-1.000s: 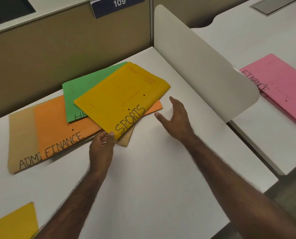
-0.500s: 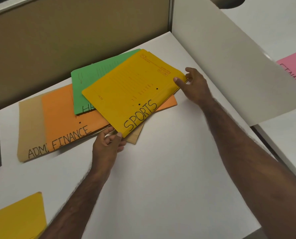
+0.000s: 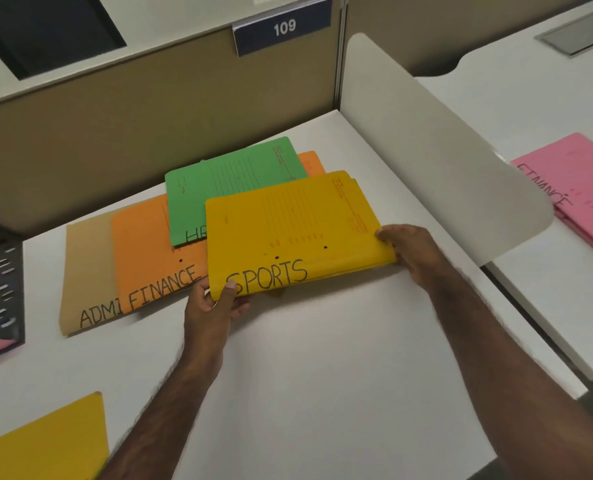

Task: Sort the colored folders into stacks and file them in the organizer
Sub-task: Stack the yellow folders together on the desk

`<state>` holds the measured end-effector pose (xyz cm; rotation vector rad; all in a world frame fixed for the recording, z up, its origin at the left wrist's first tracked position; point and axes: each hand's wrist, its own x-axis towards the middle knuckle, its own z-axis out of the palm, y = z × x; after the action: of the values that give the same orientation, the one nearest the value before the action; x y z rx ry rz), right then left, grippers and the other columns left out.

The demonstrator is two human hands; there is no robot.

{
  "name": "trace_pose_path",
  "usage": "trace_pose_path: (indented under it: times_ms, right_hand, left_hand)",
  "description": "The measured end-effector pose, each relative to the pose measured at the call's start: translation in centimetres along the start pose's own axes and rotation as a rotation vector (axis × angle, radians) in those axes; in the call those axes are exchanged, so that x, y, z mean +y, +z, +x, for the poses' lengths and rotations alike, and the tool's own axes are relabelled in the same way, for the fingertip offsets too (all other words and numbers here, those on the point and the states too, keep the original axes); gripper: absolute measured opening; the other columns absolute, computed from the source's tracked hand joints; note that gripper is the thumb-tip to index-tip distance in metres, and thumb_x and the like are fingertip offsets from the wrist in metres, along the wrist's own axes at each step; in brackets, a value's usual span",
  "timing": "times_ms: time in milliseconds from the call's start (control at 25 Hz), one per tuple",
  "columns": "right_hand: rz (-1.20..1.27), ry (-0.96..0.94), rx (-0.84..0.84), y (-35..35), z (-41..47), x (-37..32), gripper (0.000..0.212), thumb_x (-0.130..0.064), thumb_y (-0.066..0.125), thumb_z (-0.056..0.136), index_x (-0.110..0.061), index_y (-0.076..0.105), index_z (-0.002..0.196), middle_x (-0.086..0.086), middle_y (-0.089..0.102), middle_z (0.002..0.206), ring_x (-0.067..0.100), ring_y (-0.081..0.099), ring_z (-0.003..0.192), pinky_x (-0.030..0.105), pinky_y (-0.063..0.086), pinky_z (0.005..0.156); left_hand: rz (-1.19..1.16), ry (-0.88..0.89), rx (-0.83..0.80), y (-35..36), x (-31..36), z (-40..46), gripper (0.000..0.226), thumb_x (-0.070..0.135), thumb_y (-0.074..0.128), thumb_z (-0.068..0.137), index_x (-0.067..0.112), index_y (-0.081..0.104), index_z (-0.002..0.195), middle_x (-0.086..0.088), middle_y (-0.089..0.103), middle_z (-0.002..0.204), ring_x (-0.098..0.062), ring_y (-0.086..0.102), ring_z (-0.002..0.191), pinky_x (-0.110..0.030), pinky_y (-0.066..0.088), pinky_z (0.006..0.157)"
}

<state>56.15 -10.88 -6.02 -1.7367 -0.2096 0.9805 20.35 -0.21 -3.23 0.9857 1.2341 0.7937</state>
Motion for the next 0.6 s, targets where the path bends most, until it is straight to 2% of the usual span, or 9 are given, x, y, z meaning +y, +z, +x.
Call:
trace_pose_path:
  times_ms: [80, 200, 320, 440, 520, 600]
  right_hand:
    - [0.087, 0.076, -0.056, -0.8, -3.3, 1.2, 0.016, -0.016, 0.074, 0.095, -0.012, 0.073, 0.110, 0.019, 0.071, 0.111, 0.028, 0.067, 0.086, 0.033, 0.053, 0.069]
    - [0.164, 0.112, -0.164, -1.6, -8.6, 2.9, 0.020, -0.019, 0.070, 0.098, -0.013, 0.069, 0.117, 0.020, 0.073, 0.119, 0.026, 0.069, 0.087, 0.036, 0.052, 0.074]
    - [0.244, 0.107, -0.252, -1.2, -13.9, 4.6, 0.040, -0.017, 0.066, 0.098, -0.011, 0.065, 0.138, 0.017, 0.073, 0.129, 0.025, 0.069, 0.089, 0.034, 0.049, 0.070]
    - [0.302, 0.092, -0.327, 0.3, -19.2, 5.9, 0.056, -0.018, 0.063, 0.091, -0.010, 0.059, 0.147, 0.021, 0.068, 0.140, 0.028, 0.068, 0.093, 0.033, 0.051, 0.068]
    - [0.340, 0.076, -0.358, 1.5, -22.3, 6.7, 0.058, -0.015, 0.061, 0.091, -0.010, 0.057, 0.148, 0.020, 0.066, 0.144, 0.032, 0.068, 0.100, 0.033, 0.054, 0.067]
    - [0.358, 0.051, -0.380, 2.7, -24.8, 7.4, 0.059, -0.010, 0.063, 0.090, -0.011, 0.055, 0.149, 0.017, 0.066, 0.145, 0.042, 0.067, 0.115, 0.039, 0.058, 0.075]
  left_hand:
    - [-0.014, 0.013, -0.010, -0.8, 0.0, -0.9, 0.031, 0.012, 0.064, 0.104, 0.011, 0.055, 0.134, -0.019, 0.070, 0.129, -0.029, 0.075, 0.101, -0.043, 0.061, 0.088]
    - [-0.076, 0.023, 0.051, -1.9, -0.3, -2.4, 0.043, 0.007, 0.064, 0.103, 0.010, 0.043, 0.141, -0.022, 0.063, 0.139, -0.032, 0.071, 0.111, -0.042, 0.061, 0.084]
    - [-0.207, 0.000, 0.115, -3.6, -0.7, -4.4, 0.069, 0.004, 0.065, 0.102, 0.028, 0.026, 0.153, -0.017, 0.058, 0.142, -0.021, 0.074, 0.098, -0.037, 0.064, 0.073]
    - [-0.272, -0.004, 0.070, -4.9, -1.0, -6.7, 0.088, 0.003, 0.065, 0.102, 0.042, 0.011, 0.160, -0.012, 0.059, 0.138, -0.009, 0.079, 0.084, -0.037, 0.065, 0.072]
    - [-0.325, -0.012, 0.036, -5.4, -1.4, -8.6, 0.085, 0.001, 0.062, 0.103, 0.039, 0.013, 0.161, -0.011, 0.062, 0.134, -0.013, 0.079, 0.087, -0.039, 0.064, 0.072]
    - [-0.362, -0.013, -0.023, -5.7, -1.7, -10.7, 0.063, 0.000, 0.059, 0.104, 0.030, 0.034, 0.153, -0.011, 0.064, 0.133, -0.017, 0.078, 0.092, -0.038, 0.065, 0.069]
